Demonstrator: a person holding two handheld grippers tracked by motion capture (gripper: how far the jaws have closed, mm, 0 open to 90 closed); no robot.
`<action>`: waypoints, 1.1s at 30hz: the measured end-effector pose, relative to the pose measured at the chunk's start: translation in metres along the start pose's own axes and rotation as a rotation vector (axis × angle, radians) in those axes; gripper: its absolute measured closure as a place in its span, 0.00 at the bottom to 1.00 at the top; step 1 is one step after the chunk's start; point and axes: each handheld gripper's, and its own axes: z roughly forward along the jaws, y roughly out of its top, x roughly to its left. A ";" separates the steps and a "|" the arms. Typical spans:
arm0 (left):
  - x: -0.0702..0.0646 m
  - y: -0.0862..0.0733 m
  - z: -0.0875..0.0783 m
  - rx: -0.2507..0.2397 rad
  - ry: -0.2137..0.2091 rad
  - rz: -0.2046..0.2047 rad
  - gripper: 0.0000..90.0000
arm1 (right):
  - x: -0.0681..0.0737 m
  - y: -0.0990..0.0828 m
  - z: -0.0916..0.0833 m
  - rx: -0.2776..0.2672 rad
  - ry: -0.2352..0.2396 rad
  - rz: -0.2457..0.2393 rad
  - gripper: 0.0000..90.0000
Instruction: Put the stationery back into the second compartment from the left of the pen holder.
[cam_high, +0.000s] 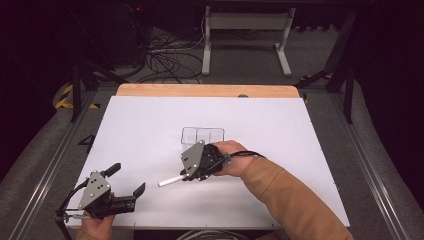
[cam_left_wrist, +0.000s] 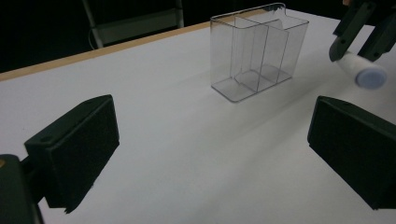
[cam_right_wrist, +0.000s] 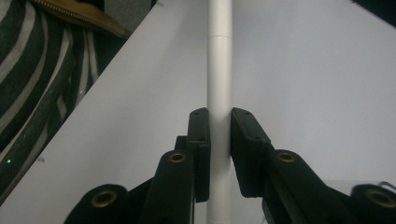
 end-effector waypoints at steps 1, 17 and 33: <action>0.000 0.000 0.000 0.000 0.000 0.000 0.03 | 0.000 0.000 -0.003 -0.012 -0.014 0.007 0.87; 0.000 0.000 0.000 0.002 0.000 0.001 0.03 | -0.004 -0.002 -0.039 -0.186 -0.258 0.189 0.87; 0.000 0.000 0.001 0.003 -0.001 0.002 0.03 | -0.012 -0.021 -0.054 -0.323 -0.411 0.403 0.87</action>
